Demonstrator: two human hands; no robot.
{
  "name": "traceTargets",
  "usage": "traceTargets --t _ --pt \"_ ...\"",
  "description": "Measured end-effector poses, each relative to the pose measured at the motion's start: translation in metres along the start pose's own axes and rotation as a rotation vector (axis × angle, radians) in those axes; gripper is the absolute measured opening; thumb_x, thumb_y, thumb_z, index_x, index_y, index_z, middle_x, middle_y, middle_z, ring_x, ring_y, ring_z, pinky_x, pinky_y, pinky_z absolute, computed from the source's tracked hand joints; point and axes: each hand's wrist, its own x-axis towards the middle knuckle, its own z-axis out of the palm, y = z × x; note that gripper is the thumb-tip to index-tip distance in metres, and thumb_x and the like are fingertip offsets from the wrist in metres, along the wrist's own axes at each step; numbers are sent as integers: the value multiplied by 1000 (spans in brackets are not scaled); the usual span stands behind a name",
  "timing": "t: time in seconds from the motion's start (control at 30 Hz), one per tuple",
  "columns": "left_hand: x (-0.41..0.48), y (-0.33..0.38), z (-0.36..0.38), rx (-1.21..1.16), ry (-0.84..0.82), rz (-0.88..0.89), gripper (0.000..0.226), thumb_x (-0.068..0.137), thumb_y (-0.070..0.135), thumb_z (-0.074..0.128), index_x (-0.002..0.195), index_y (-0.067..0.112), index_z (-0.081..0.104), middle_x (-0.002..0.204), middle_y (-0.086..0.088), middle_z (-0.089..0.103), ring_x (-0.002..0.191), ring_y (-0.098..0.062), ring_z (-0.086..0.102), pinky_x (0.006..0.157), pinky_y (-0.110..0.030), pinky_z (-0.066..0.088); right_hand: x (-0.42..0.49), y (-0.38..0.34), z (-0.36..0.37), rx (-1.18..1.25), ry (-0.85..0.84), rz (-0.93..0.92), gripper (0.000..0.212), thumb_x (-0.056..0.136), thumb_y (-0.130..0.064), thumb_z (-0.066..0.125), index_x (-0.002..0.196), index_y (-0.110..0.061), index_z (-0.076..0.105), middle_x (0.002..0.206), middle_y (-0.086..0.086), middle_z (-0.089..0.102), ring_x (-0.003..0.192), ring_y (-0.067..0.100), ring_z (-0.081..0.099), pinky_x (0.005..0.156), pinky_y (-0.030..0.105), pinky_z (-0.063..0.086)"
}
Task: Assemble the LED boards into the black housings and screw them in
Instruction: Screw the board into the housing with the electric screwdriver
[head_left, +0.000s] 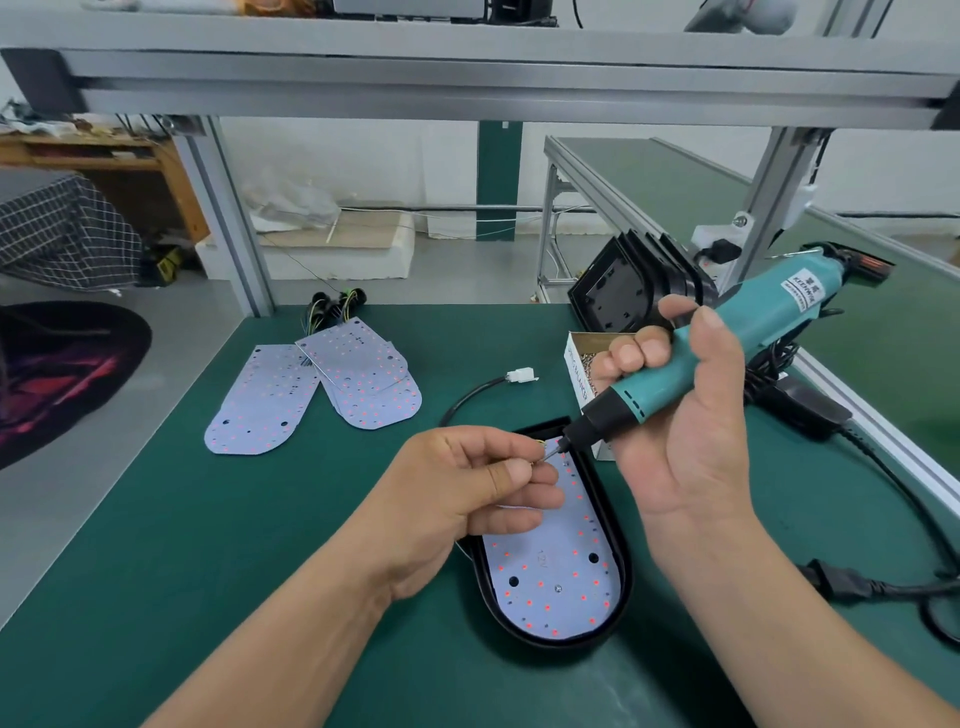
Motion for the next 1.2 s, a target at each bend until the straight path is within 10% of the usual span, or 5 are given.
traceTargets --t 1.2 --pt "4 -12 1 137 -1 74 12 100 -3 67 111 3 66 104 -14 81 100 -32 80 76 -30 65 1 5 -5 -98 0 19 13 105 -29 56 103 -18 62 70 -3 46 66 15 45 70 29 46"
